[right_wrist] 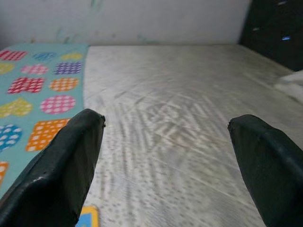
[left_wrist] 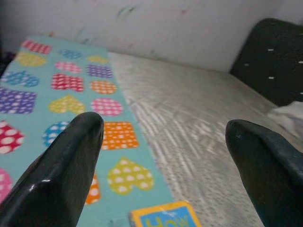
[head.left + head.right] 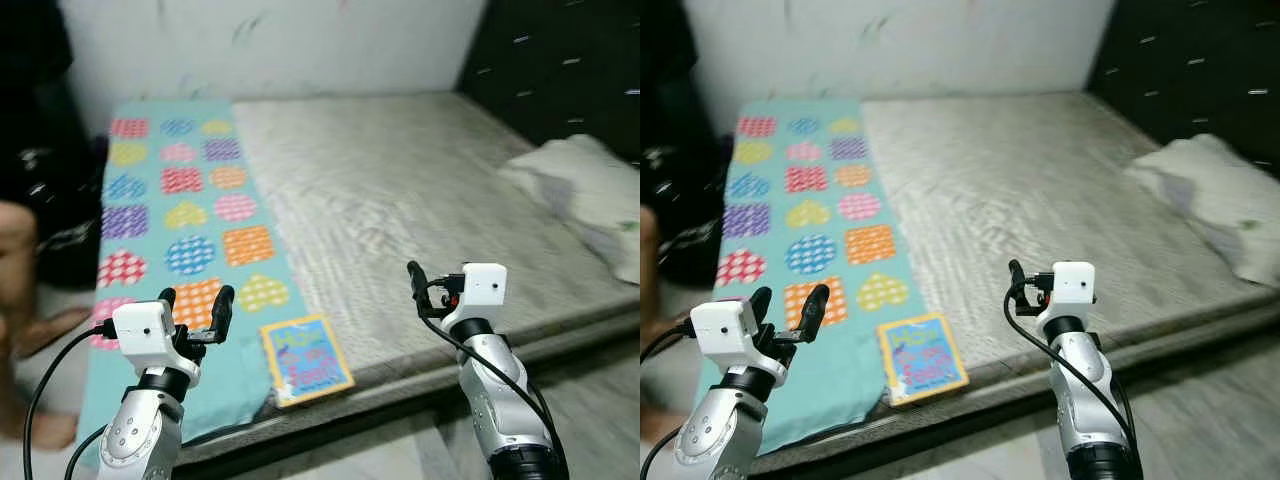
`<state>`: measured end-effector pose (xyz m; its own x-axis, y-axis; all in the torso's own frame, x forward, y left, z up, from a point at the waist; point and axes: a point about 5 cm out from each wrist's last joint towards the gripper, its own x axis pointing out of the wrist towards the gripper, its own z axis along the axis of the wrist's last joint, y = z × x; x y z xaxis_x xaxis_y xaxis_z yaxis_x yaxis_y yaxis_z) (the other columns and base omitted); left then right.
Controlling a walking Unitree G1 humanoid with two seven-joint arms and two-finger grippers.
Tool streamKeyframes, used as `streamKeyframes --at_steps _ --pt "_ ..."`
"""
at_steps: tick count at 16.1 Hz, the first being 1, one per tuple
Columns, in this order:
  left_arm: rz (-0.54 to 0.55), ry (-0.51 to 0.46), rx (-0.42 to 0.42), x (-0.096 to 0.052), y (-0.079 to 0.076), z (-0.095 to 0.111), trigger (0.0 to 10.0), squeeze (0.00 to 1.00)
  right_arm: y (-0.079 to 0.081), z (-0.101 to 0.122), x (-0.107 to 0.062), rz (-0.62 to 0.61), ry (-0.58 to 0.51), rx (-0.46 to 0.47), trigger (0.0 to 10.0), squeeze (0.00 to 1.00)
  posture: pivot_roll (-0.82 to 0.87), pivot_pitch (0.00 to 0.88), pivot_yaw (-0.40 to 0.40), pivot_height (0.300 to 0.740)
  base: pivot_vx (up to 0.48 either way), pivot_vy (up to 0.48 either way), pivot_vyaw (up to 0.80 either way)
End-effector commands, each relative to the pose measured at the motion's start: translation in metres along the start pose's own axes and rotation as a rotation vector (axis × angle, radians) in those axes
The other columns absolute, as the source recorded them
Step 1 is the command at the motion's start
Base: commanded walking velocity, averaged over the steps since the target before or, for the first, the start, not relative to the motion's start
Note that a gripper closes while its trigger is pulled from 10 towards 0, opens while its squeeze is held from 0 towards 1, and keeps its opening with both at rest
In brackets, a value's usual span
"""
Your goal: Clean up the room
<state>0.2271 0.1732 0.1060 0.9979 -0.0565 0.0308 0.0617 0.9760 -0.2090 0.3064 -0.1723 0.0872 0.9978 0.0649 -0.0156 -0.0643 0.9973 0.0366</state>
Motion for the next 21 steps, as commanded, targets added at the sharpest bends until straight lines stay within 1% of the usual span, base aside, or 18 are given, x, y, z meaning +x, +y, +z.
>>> streamKeyframes --at_steps 1,2,7,10,15,20,21 --pt "-0.004 -0.006 0.009 -0.001 0.001 0.002 10.0 0.00 0.002 0.004 0.001 0.003 -0.020 -0.001 10.0 0.00 0.02 0.035 -0.072 0.740 0.382 0.000 0.00" --pt "0.002 -0.003 0.009 -0.001 0.001 0.002 10.0 0.00 0.001 0.004 0.001 0.002 -0.020 -0.001 10.0 0.00 0.02 0.035 -0.072 0.740 0.300 0.000 0.00" --pt "0.040 0.000 0.021 0.000 0.004 0.001 10.0 0.00 0.000 0.004 0.000 -0.003 -0.019 -0.005 10.0 0.00 0.02 0.039 -0.072 0.740 0.000 0.000 0.00" --pt "0.044 -0.001 0.021 0.000 0.005 0.001 10.0 0.00 0.000 0.004 0.000 -0.004 -0.018 -0.006 10.0 0.00 0.02 0.039 -0.072 0.740 0.000 0.000 0.00" --pt "0.106 0.022 0.028 0.001 0.009 -0.003 10.0 0.00 0.000 0.003 0.001 -0.001 -0.013 0.001 10.0 0.00 0.02 0.031 -0.076 0.740 0.000 0.000 0.00" --pt "0.058 0.063 0.044 0.003 0.001 -0.010 10.0 0.00 -0.001 0.005 0.000 -0.005 -0.012 0.016 10.0 0.00 0.01 0.038 -0.077 0.740 0.000 0.000 0.00" --pt "0.054 0.068 0.041 0.003 0.000 -0.011 10.0 0.00 -0.002 0.004 0.000 -0.011 -0.003 0.016 10.0 0.00 0.01 0.040 -0.077 0.740 0.000 0.000 -0.77"
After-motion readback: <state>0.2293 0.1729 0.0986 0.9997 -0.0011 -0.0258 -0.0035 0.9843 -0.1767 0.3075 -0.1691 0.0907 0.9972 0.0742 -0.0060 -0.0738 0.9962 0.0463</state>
